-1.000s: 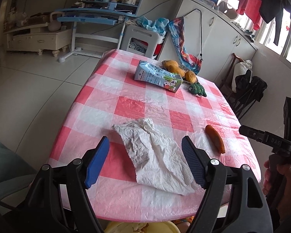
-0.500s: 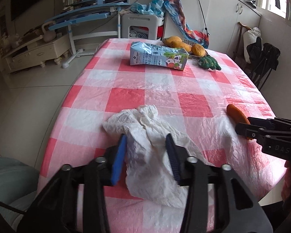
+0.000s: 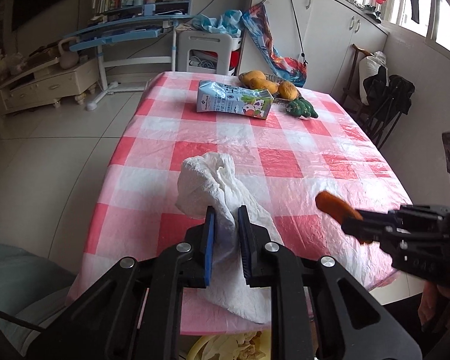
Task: Collect trash
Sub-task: 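Carry the orange peel over the yellow basin and open the right gripper while the left lifts the tissue, then open the left gripper over the yellow basin to drop the white tissue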
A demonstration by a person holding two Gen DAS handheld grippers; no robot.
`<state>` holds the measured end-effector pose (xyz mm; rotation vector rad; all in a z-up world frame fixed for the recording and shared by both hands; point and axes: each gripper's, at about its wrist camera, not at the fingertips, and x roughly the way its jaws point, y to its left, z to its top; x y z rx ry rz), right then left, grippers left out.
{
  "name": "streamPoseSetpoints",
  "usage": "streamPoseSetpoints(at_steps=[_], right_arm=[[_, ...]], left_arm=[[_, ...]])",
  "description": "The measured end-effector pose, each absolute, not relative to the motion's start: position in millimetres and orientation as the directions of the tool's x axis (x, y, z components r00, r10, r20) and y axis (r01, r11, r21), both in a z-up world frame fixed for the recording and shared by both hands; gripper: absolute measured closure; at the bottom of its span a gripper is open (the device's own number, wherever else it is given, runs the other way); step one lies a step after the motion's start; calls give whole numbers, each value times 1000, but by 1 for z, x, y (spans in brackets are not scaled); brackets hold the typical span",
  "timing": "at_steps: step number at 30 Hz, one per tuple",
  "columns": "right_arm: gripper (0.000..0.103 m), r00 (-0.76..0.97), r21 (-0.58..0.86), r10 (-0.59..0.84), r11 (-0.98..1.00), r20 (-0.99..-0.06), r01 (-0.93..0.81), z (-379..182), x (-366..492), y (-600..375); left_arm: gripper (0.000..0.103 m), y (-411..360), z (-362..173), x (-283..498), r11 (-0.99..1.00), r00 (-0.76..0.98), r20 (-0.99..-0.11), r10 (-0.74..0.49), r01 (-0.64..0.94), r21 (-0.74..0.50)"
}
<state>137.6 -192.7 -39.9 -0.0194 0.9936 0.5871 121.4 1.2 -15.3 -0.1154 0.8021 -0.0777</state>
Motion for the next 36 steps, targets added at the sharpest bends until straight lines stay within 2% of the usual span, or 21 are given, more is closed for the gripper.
streamPoseSetpoints(at_steps=[5, 12, 13, 14, 16, 17, 20, 22, 27, 32, 33, 36], right_arm=[[85, 316, 247, 488, 782, -814, -572, -50, 77, -164], [83, 216, 220, 450, 733, -867, -644, -70, 26, -145], [76, 223, 221, 452, 738, -864, -638, -69, 24, -147], [63, 236, 225, 459, 744, -856, -630, -67, 23, -149], [49, 290, 229, 479, 763, -829, -605, -57, 23, -158], [46, 314, 236, 488, 772, -814, -590, -53, 24, -162], [44, 376, 283, 521, 799, -766, -531, -41, 31, -179], [37, 428, 301, 524, 820, -736, -487, -34, 36, -190], [28, 534, 356, 503, 863, -680, -360, -24, 50, -219], [28, 580, 442, 488, 866, -652, -233, -26, 60, -247], [28, 588, 446, 482, 868, -650, -218, -26, 59, -250], [27, 610, 423, 451, 883, -652, -202, -24, 58, -249]], left_arm=[[88, 12, -8, 100, 992, 700, -708, -96, 6, -129], [88, 16, 3, 68, 992, 707, -701, -97, 16, -121], [88, 17, 3, 64, 992, 706, -701, -99, 17, -123], [88, 17, 3, 59, 992, 704, -703, -102, 20, -124], [88, 16, 3, 50, 992, 697, -709, -107, 27, -123], [88, 15, 2, 45, 992, 692, -713, -110, 33, -121], [88, 9, -2, 31, 992, 673, -729, -126, 61, -115], [88, 2, -5, 22, 990, 652, -745, -142, 90, -109], [88, -28, -29, 0, 968, 525, -831, -186, 242, -64], [86, -45, -36, -11, 954, 510, -845, -159, 301, 2], [80, -42, -31, -11, 957, 533, -831, -162, 289, -2], [43, -25, -9, -7, 978, 639, -754, -151, 206, -22]])
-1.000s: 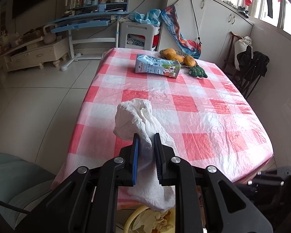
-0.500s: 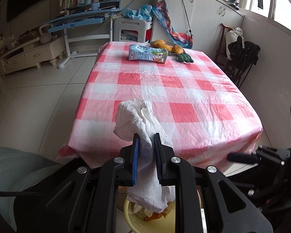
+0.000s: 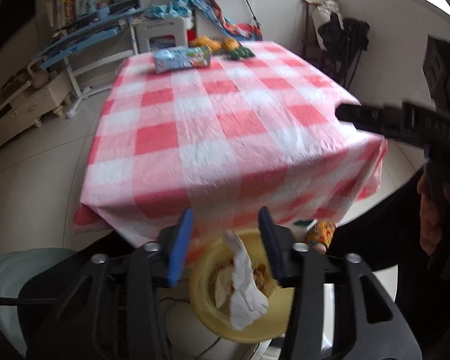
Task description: Collect trash
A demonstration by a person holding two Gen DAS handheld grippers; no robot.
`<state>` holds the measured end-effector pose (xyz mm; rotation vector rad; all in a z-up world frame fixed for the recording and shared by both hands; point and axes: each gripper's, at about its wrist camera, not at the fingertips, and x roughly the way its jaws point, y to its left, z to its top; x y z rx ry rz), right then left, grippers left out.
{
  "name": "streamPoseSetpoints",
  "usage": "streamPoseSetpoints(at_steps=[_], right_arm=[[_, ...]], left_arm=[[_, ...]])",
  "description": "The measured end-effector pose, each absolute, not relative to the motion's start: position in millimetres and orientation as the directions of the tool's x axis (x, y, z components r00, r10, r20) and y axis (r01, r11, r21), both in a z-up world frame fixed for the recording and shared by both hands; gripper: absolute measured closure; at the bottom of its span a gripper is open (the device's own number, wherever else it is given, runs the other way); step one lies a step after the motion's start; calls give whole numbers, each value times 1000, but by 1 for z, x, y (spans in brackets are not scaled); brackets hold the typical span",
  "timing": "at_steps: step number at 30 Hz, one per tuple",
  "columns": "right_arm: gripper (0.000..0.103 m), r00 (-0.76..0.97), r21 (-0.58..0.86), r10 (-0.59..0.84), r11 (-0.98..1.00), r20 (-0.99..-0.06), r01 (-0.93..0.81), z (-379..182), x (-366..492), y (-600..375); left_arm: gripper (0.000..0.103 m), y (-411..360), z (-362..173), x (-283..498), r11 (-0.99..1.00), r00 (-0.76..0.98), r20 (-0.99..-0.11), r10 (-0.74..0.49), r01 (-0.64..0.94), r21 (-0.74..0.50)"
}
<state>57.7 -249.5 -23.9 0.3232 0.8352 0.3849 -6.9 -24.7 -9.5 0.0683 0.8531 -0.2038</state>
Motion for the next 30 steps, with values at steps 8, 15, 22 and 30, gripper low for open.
streamPoseSetpoints(at_steps=[8, 15, 22, 30], right_arm=[[24, 630, 274, 360, 933, -689, -233, -27, 54, -227], [18, 660, 186, 288, 957, -694, -223, -30, 55, -216], [16, 658, 125, 258, 962, -707, -244, -34, 56, -204], [15, 671, 110, 256, 961, -696, -252, -32, 53, -204]], left_arm=[[27, 29, 38, 34, 983, 793, -606, -68, -50, -176], [15, 53, 19, 33, 970, 815, -580, 10, -150, -194], [15, 41, 6, 38, 975, 806, -591, 2, -132, -176], [14, 37, 3, 36, 978, 804, -595, 0, -124, -168]])
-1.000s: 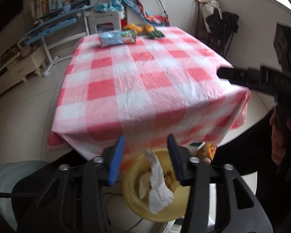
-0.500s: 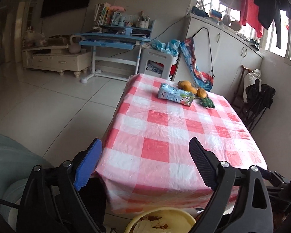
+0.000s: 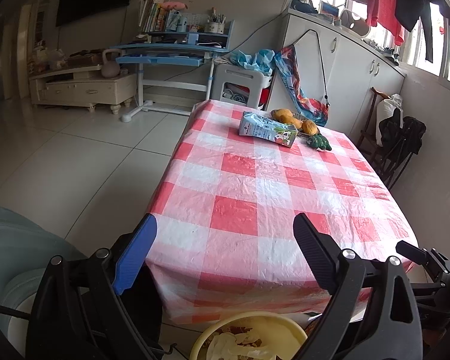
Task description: Collect trash
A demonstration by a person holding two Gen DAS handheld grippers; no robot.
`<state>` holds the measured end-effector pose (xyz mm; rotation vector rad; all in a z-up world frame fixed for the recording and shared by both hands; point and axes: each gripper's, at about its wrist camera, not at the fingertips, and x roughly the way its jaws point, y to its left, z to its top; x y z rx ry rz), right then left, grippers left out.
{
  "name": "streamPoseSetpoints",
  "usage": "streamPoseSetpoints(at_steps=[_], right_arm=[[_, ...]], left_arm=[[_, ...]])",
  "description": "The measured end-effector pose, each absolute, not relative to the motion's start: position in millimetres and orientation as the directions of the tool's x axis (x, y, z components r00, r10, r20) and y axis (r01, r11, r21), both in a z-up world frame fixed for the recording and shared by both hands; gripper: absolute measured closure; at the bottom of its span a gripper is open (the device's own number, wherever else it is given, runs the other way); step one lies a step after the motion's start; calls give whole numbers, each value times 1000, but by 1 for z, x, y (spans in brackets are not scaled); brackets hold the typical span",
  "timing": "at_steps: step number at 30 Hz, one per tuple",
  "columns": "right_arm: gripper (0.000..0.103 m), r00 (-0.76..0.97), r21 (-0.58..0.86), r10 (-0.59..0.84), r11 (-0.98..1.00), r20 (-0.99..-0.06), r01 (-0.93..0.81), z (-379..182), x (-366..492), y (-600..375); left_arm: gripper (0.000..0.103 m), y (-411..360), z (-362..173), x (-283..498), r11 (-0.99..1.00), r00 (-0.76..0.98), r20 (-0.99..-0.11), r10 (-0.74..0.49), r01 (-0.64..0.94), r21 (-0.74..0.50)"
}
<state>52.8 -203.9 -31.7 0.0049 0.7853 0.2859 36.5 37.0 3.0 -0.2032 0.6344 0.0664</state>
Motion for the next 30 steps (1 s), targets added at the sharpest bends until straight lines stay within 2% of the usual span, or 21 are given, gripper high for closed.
streamPoseSetpoints(at_steps=[30], right_arm=[[12, 689, 71, 230, 965, -687, -251, -31, 48, -202]], left_arm=[[11, 32, 0, 31, 984, 804, -595, -1, -105, -144]])
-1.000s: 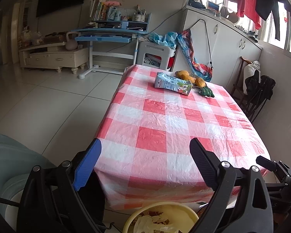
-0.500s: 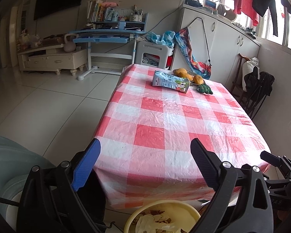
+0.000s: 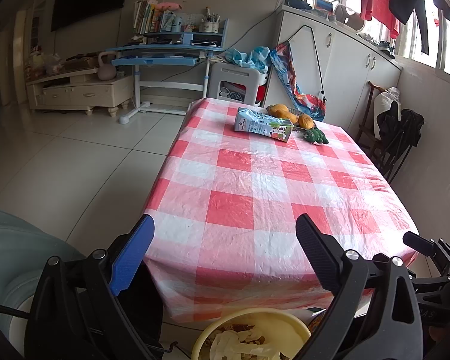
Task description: Collect trash
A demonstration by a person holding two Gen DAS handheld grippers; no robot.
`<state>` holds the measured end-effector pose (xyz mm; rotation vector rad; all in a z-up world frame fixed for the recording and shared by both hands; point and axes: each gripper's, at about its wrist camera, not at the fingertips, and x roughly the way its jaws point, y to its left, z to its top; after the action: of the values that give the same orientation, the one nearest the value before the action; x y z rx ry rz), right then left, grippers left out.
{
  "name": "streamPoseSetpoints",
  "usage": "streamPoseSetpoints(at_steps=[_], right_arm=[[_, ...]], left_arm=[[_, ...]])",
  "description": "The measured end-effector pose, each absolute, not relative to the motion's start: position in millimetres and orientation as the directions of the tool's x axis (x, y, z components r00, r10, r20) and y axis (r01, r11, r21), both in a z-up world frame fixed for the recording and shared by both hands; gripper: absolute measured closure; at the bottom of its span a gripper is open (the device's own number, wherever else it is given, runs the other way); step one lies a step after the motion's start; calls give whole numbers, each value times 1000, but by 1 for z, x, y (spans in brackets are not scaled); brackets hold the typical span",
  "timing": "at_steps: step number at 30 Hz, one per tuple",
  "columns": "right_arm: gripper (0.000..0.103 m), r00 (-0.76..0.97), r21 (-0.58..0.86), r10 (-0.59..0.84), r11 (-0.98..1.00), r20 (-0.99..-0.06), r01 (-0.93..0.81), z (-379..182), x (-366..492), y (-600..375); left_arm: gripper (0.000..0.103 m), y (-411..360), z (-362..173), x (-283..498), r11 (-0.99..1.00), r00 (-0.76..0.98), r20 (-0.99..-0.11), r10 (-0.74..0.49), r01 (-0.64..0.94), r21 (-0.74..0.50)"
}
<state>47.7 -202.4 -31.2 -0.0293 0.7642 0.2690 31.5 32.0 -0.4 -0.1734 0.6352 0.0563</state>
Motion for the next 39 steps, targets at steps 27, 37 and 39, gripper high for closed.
streamPoseSetpoints(at_steps=[27, 37, 39], right_arm=[[12, 691, 69, 225, 967, -687, -247, -33, 48, -204], [11, 691, 67, 224, 967, -687, -247, -34, 48, -204], [11, 691, 67, 225, 967, -687, -247, -34, 48, -204]], left_arm=[[11, 31, 0, 31, 984, 803, -596, -1, -105, -143], [11, 31, 0, 32, 984, 803, -596, -1, -105, -142], [11, 31, 0, 32, 984, 803, -595, -1, -105, -142]])
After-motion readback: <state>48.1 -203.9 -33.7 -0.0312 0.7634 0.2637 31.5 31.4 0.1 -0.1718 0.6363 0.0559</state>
